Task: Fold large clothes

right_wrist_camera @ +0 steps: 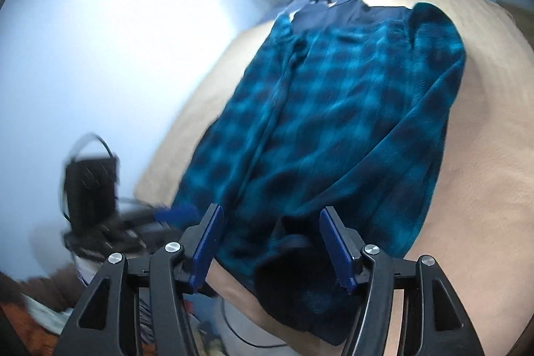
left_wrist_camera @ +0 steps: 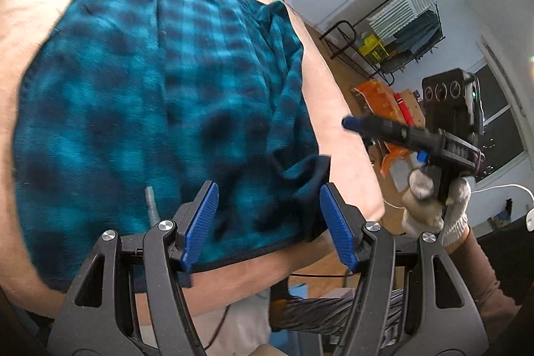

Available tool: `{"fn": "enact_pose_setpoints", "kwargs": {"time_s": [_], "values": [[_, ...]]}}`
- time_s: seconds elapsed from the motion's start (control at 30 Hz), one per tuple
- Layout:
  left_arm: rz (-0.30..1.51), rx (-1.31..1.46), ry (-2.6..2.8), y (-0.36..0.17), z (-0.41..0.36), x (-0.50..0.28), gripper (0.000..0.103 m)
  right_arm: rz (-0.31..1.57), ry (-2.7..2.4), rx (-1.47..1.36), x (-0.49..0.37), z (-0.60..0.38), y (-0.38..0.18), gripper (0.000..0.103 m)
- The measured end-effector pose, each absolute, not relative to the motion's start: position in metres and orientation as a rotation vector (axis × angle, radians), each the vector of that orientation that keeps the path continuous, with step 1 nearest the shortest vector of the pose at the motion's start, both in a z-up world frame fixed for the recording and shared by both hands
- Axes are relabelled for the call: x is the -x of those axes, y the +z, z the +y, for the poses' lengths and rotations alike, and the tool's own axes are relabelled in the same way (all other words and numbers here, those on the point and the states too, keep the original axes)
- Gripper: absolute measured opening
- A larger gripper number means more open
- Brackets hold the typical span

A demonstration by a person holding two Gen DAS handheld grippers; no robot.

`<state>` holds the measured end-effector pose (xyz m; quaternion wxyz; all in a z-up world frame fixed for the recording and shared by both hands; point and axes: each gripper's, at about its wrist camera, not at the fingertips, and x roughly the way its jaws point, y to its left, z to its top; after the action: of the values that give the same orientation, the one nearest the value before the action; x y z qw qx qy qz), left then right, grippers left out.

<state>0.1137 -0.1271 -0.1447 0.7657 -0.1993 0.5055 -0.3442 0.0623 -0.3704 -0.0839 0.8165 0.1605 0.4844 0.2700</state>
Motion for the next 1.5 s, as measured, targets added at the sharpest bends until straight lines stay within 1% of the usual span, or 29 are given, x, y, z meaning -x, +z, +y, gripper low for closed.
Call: {"fn": "enact_pose_setpoints", "kwargs": {"time_s": [0.17, 0.37, 0.57, 0.73, 0.8, 0.83, 0.9, 0.93, 0.97, 1.0, 1.03, 1.1, 1.3, 1.5], "values": [[1.144, 0.472, -0.777, -0.149, -0.147, -0.124, 0.065, 1.019, 0.437, -0.339, -0.089, -0.401, -0.082, 0.064], [1.217, 0.484, -0.771, -0.166, -0.165, -0.136, 0.065, 1.003, 0.255, -0.373, -0.139, -0.453, -0.094, 0.064], [1.273, 0.477, -0.781, -0.186, -0.176, -0.138, 0.065, 0.953, 0.156, -0.539, -0.192, -0.505, -0.107, 0.065], [1.283, 0.446, -0.797, -0.193, -0.187, -0.137, 0.065, 0.911, 0.137, -0.718, -0.229, -0.532, -0.132, 0.065], [1.278, 0.424, -0.803, -0.192, -0.191, -0.136, 0.059, 0.911, 0.132, -0.75, -0.242, -0.536, -0.142, 0.062], [1.277, 0.407, -0.808, -0.192, -0.194, -0.135, 0.051, 0.919, 0.13, -0.757, -0.25, -0.536, -0.148, 0.058], [1.273, 0.369, -0.817, -0.193, -0.198, -0.133, 0.035, 0.938, 0.135, -0.755, -0.263, -0.533, -0.157, 0.047], [1.264, 0.333, -0.814, -0.191, -0.201, -0.131, 0.02, 0.945, 0.14, -0.752, -0.267, -0.531, -0.159, 0.029], [1.256, 0.309, -0.814, -0.19, -0.203, -0.129, 0.013, 0.956, 0.139, -0.742, -0.272, -0.528, -0.162, 0.019], [1.245, 0.286, -0.815, -0.189, -0.204, -0.126, 0.01, 0.964, 0.127, -0.727, -0.275, -0.526, -0.162, 0.014], [1.234, 0.272, -0.818, -0.186, -0.204, -0.123, 0.008, 0.968, 0.101, -0.694, -0.277, -0.522, -0.158, 0.007], [1.219, 0.254, -0.828, -0.183, -0.205, -0.119, 0.008, 0.953, 0.09, -0.642, -0.277, -0.516, -0.148, 0.004], [1.162, 0.177, -0.847, -0.172, -0.206, -0.1, 0.007, 0.93, 0.078, -0.482, -0.278, -0.481, -0.104, 0.002], [1.131, 0.116, -0.86, -0.168, -0.197, -0.085, 0.007, 0.945, 0.126, -0.289, -0.304, -0.416, -0.084, 0.002]]}}
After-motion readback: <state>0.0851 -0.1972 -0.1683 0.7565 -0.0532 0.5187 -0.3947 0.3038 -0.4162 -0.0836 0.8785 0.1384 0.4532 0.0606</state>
